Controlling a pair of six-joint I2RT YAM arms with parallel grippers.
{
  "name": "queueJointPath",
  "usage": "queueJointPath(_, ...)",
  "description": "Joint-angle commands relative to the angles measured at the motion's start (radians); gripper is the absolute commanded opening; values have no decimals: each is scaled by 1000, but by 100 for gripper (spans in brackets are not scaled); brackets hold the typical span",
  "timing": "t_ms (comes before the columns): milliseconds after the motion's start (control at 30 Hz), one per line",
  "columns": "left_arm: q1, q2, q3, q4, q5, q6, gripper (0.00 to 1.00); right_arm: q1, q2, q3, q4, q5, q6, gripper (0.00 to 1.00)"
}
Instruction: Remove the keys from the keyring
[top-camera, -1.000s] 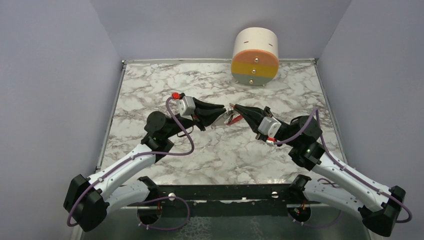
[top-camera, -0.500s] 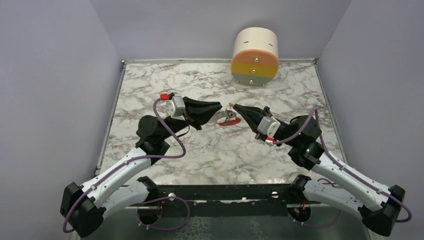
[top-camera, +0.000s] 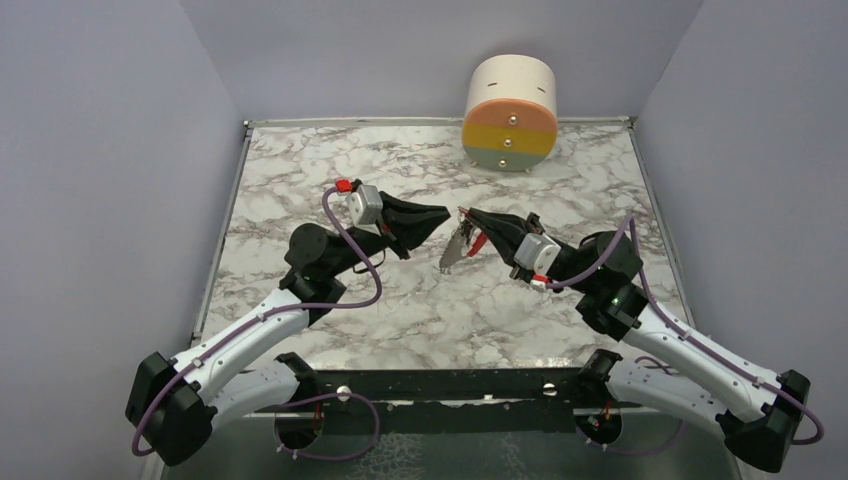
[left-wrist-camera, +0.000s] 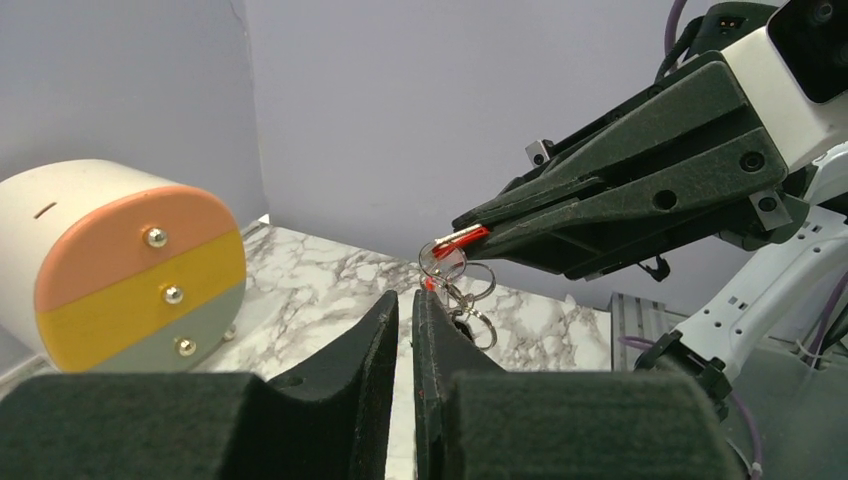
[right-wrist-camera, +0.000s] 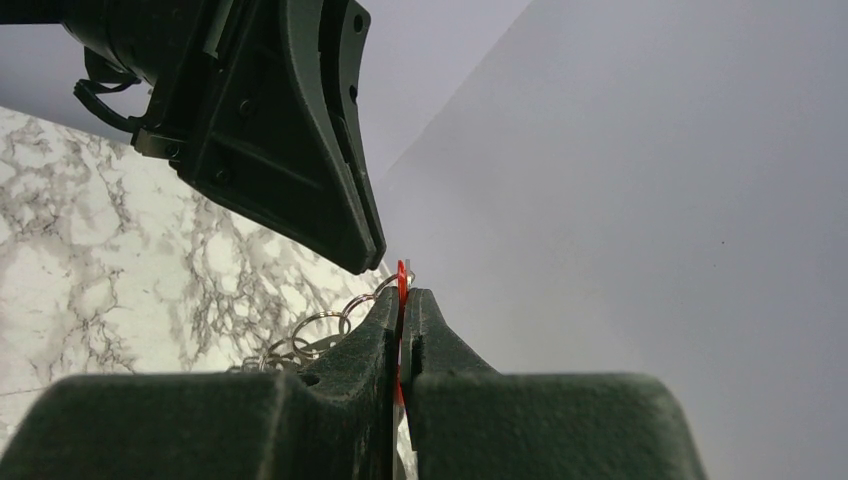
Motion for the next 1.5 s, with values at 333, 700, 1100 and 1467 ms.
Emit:
queueJointPath(333, -28, 17, 34, 38, 71, -78, 39, 10, 21, -4, 69, 27, -11, 2)
queueJointPath(700, -39, 24, 16, 54, 42, -46, 31, 16, 13, -8, 70, 23, -7, 2)
queueJointPath(1100, -49, 60, 12, 79, 34, -64, 26, 20, 15, -9, 80, 17, 2, 2)
queueJointPath(1467, -64, 78, -1, 93, -3, -52, 24, 29, 8, -8, 72, 17, 3, 2)
